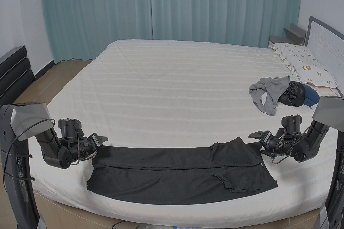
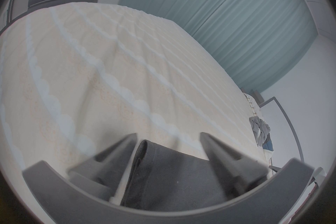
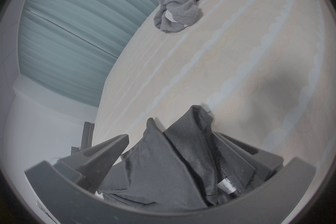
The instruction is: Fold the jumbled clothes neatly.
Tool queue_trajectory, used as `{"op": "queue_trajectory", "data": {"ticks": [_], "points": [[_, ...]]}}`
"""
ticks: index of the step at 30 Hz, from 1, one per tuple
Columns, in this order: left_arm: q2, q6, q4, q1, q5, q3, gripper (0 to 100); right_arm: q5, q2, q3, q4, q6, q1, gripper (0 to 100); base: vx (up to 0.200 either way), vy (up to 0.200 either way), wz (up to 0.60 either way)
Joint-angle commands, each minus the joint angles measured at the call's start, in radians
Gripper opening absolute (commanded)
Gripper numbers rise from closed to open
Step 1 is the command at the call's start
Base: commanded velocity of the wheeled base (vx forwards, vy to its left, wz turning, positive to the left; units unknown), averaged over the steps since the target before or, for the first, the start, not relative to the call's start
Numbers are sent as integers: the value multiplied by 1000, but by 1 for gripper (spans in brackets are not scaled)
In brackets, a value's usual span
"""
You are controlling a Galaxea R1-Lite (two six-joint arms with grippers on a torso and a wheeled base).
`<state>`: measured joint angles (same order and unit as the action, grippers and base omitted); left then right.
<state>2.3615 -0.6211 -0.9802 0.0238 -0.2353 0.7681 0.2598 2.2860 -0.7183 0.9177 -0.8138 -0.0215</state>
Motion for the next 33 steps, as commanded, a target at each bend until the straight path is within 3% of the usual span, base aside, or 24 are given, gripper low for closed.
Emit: {"op": "queue_trajectory", "data": {"ticks": [1, 17, 18, 33], "points": [[25, 0, -3, -1, 5, 0, 0, 1, 27, -10, 3, -1, 20, 100, 0, 0, 0], [28, -43, -14, 15, 50, -9, 0, -7, 99, -98, 3, -27, 41, 100, 0, 0, 0], [28, -43, -14, 15, 50, -10, 0, -8, 102, -102, 3, -27, 40, 0, 0, 0, 0], [27, -43, -14, 15, 51, -12, 0, -11, 104, -110, 4, -25, 63, 0, 0, 0, 0]]}}
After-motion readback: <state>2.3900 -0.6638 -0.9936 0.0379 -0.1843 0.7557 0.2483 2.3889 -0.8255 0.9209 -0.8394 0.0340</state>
